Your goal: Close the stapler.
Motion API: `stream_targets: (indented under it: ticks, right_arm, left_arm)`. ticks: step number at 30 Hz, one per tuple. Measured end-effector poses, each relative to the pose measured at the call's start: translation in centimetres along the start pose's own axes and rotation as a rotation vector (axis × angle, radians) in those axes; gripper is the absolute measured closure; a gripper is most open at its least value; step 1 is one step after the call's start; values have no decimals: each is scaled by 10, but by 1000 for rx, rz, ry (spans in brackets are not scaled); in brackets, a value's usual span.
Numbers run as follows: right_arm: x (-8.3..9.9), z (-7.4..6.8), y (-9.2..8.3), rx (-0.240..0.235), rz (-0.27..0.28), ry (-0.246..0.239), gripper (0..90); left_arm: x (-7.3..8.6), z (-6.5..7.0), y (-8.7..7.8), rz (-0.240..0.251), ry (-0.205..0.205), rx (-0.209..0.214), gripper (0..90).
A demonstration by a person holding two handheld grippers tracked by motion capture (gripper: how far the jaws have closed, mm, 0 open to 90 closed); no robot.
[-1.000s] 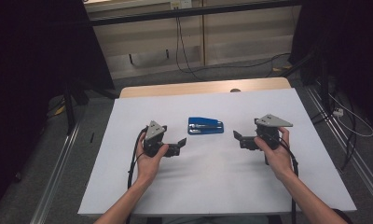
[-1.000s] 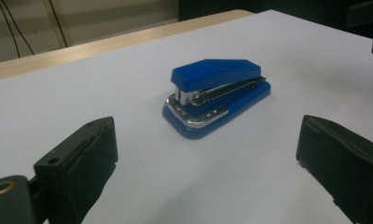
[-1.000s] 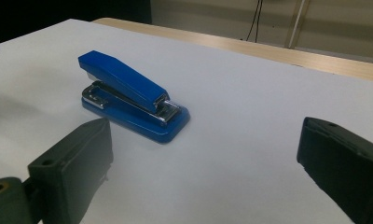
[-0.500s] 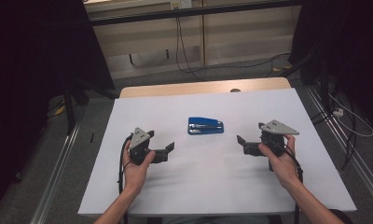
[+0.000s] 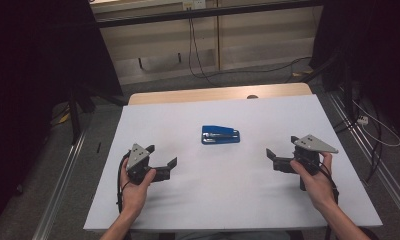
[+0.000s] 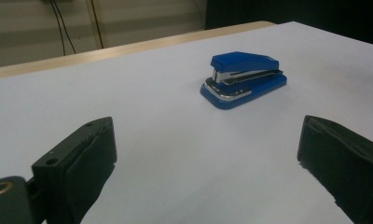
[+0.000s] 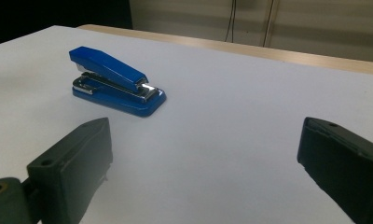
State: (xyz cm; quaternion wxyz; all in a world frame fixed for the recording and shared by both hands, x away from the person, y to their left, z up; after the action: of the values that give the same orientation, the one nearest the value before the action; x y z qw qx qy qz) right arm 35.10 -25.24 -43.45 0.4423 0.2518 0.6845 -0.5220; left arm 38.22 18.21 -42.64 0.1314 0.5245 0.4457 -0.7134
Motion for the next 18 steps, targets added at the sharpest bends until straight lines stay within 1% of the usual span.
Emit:
stream_targets:
  ticks: [1, 3, 5, 8, 13, 15, 18]
  right_arm:
    - [1, 1, -2, -1, 5, 2, 31]
    - [1, 3, -7, 9, 14, 4, 31]
    - [2, 4, -10, 15, 13, 5, 31]
    - [6, 6, -15, 22, 9, 13, 31]
    - [8, 5, -20, 28, 13, 14, 31]
    - [8, 4, -22, 31, 16, 7, 31]
    - [9, 2, -26, 40, 20, 13, 30]
  left_arm:
    - [1, 0, -2, -2, 5, -7, 46]
    - [3, 0, -4, -9, 15, -5, 46]
    - [6, 0, -6, -25, 27, -9, 46]
    - [9, 2, -11, -28, 34, -13, 46]
    - [13, 1, -21, -21, 24, -21, 46]
    - [15, 0, -25, -19, 15, -27, 46]
    - [20, -2, -30, -20, -1, -38, 46]
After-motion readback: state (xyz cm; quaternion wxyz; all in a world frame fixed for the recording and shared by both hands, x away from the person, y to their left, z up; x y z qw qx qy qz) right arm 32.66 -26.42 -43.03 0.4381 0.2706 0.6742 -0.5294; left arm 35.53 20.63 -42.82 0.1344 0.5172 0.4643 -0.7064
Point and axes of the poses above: each handheld gripper's, and its own axes: y roughly forward along the jaws, x roughly out of its underside, z roughly to its right, the point moved 3 cm from there along y, roughly forward along the jaws, and after that the axes turned 7 degrees about -z, right-handed, at the moved point
